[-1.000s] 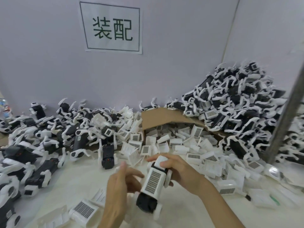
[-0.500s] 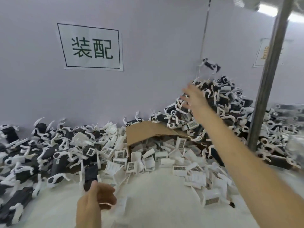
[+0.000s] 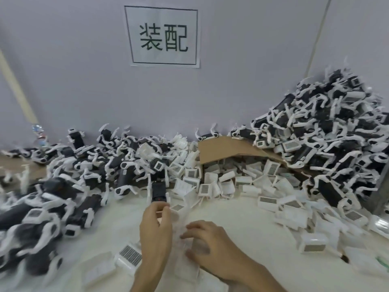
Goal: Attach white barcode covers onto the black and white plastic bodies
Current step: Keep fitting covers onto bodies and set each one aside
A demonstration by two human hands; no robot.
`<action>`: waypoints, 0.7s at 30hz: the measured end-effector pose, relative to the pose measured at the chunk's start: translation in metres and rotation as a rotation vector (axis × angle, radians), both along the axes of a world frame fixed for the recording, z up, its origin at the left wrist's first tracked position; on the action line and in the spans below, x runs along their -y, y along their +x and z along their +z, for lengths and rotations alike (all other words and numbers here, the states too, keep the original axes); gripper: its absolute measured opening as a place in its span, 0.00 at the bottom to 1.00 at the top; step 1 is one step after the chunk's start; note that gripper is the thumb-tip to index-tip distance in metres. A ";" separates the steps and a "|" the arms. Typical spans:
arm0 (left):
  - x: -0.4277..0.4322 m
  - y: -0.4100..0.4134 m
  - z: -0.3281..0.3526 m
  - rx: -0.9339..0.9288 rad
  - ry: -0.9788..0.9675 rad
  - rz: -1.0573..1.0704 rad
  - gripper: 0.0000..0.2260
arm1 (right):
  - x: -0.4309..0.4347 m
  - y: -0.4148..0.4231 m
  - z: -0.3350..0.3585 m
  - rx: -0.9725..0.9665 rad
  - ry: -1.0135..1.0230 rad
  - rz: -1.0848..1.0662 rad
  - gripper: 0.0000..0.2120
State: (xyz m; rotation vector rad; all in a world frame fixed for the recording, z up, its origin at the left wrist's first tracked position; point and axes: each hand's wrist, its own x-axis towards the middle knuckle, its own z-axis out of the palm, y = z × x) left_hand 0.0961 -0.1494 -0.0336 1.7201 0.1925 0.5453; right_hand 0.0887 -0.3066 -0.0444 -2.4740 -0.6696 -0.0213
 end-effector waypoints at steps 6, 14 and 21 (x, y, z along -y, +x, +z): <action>-0.011 0.004 0.000 -0.026 0.104 0.012 0.24 | 0.009 0.006 -0.004 -0.024 0.125 -0.054 0.06; -0.018 0.011 0.000 -0.141 0.422 -0.192 0.27 | 0.017 0.009 0.002 0.089 0.119 -0.168 0.07; -0.019 0.019 -0.007 -0.205 0.629 -0.191 0.29 | 0.020 0.009 0.010 0.002 0.351 -0.287 0.10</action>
